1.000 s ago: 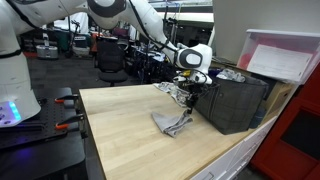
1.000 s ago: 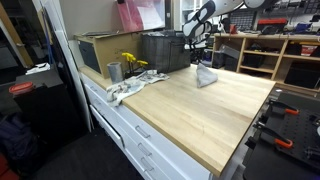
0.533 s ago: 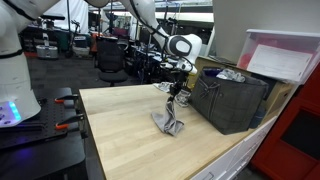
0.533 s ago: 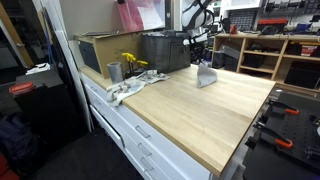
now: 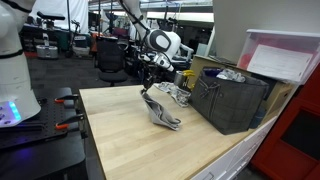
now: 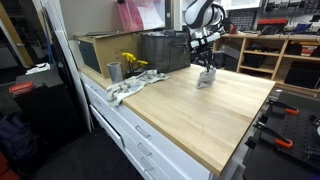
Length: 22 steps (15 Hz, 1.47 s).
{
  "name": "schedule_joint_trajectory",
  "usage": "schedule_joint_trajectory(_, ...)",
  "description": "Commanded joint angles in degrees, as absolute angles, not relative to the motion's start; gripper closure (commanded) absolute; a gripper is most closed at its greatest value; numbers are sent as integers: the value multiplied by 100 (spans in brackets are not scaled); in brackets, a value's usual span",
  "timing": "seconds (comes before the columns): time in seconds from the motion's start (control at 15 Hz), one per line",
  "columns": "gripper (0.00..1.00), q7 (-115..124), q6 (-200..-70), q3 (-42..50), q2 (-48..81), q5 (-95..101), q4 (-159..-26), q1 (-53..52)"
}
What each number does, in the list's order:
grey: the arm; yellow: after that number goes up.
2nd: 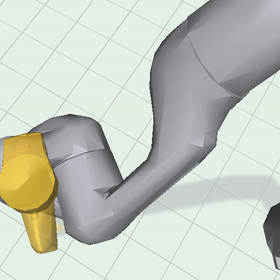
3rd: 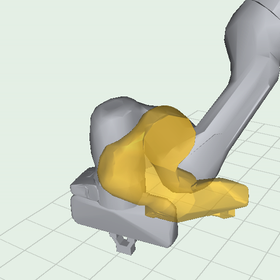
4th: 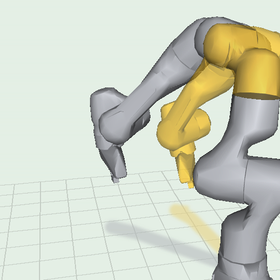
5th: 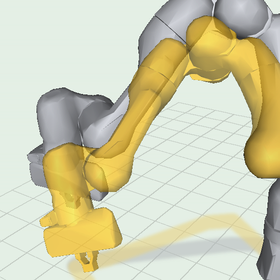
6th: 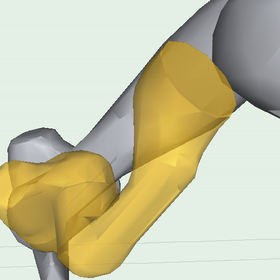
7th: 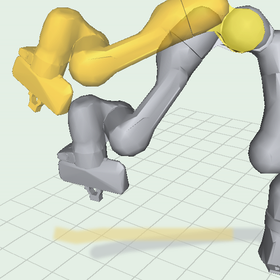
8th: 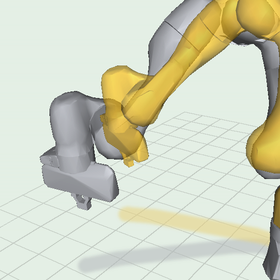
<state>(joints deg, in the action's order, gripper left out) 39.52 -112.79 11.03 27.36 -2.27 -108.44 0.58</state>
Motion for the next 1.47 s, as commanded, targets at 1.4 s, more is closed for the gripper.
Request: schedule_joint_trajectory(1.4,99,4729,-10705,919,-449,764,-11544,539)
